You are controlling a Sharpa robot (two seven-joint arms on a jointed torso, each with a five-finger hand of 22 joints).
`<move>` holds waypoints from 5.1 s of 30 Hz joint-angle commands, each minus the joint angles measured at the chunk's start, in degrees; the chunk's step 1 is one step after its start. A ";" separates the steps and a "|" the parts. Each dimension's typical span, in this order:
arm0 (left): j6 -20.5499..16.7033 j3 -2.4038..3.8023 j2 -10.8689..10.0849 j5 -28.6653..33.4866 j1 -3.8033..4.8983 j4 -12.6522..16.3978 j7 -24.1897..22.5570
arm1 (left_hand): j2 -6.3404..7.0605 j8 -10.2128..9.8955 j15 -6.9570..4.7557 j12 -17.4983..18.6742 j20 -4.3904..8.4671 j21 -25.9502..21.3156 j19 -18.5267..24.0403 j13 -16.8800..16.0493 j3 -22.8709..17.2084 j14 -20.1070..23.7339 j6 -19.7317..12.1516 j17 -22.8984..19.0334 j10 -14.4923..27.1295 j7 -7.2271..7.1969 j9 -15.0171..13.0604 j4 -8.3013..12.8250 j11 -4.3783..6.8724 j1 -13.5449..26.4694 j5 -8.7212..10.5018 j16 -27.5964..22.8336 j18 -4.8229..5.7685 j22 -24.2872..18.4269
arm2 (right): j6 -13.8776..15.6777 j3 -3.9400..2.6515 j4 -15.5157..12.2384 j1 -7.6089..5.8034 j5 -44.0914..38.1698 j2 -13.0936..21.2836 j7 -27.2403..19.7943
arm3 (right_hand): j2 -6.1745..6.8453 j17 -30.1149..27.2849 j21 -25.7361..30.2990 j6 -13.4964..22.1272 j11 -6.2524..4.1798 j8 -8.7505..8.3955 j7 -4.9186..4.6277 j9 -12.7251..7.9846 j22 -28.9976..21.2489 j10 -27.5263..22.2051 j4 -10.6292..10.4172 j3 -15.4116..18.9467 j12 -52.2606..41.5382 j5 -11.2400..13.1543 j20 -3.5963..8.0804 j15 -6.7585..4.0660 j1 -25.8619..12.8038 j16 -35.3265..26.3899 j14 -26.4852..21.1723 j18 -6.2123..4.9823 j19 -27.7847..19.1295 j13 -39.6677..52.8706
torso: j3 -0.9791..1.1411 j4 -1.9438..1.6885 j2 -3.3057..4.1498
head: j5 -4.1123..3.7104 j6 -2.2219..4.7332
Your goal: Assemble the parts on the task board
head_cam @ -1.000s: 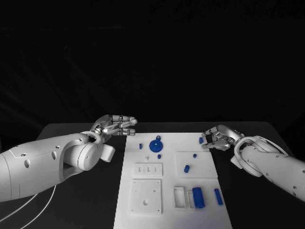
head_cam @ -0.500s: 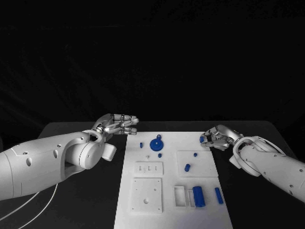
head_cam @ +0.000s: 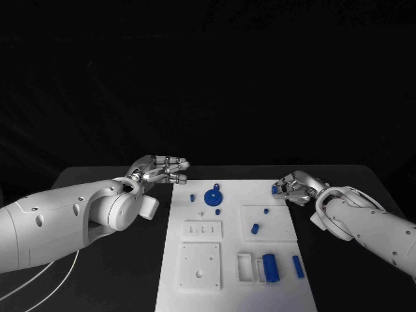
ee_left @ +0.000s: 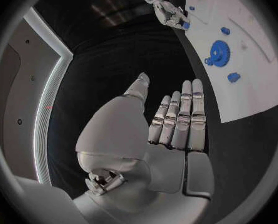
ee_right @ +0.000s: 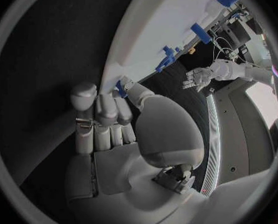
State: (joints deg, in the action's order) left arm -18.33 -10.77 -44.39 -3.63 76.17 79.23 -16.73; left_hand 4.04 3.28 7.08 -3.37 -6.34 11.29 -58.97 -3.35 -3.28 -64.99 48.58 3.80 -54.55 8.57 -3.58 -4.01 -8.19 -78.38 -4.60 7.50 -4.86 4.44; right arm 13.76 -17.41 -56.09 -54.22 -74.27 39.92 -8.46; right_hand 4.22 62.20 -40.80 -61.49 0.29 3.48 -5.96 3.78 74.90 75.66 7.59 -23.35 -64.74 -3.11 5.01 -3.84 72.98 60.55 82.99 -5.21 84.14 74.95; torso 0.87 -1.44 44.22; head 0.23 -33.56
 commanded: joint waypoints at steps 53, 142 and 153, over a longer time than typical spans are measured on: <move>9.12 0.15 3.13 -12.49 1.06 -2.16 13.53 | -5.47 0.42 -11.11 -1.57 11.69 26.94 -10.72 -1.31 4.89 -14.92 14.76 20.89 -31.26 -3.79 -1.22 -0.28 8.51 4.44 -1.02 38.97 3.09 17.49 | 5.89 0.00 -11.66 -1.58 -5.22 1.09 7.98 | -3.88 0.99 -0.82 -10.75 -2.19 0.26 2.69 3.38 4.66 1.48 4.39 2.53 -0.44 -1.19 1.63 -1.58 0.45 -0.24 0.40 0.74 3.01 1.24 | -0.12 0.40 -1.53 | 0.03 0.83; 6.79 -0.51 17.81 -29.05 3.38 -9.72 35.86 | -3.60 0.43 -13.70 -18.06 13.98 28.52 -9.32 -22.43 3.26 -13.48 17.50 28.86 -30.91 -7.50 -37.02 -0.78 11.71 13.01 -9.95 58.76 2.61 54.32 | -1.49 1.29 -21.72 -3.25 -17.04 -8.76 26.04 | -3.12 0.78 -1.44 -10.55 -2.24 0.21 2.68 5.49 4.56 1.76 5.46 0.22 -0.17 -3.70 1.66 -1.62 -1.14 -0.80 0.43 0.72 3.05 1.88 | -0.32 0.82 -3.80 | 0.03 0.49; 5.91 -0.87 17.98 -28.76 3.30 -9.67 35.48 | -7.53 0.49 -13.86 -17.80 14.15 27.67 -9.49 -22.23 -0.15 -13.43 17.15 28.99 -30.84 -7.92 -36.63 3.10 11.94 9.07 -19.88 58.91 2.78 55.62 | -2.18 1.43 -21.51 -3.24 -17.06 -8.77 26.20 | -3.08 0.83 -1.58 -10.57 -2.25 0.21 2.68 5.53 4.58 1.78 5.47 0.33 -0.15 -3.95 1.65 -1.62 -1.13 -0.75 0.46 0.74 3.05 1.91 | -0.35 0.78 -3.78 | -0.04 0.33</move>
State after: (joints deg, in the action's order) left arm -12.02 -11.60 -26.56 -32.50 79.55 69.40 19.20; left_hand -2.34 3.80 -6.72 -21.51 7.68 39.25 -68.10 -25.63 -3.00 -78.80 65.77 32.71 -83.91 1.04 -39.88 -1.12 3.56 -68.51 -24.24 66.12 -2.63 60.02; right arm 12.52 -15.96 -77.51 -57.42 -90.69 31.26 17.92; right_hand 1.56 63.06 -42.12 -67.91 -1.81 3.48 -4.24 4.17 74.94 77.20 13.22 -22.92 -64.97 -6.88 6.43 -4.97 71.89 60.08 83.50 -4.76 83.93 74.90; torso 0.52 -0.62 40.44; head 0.26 -33.16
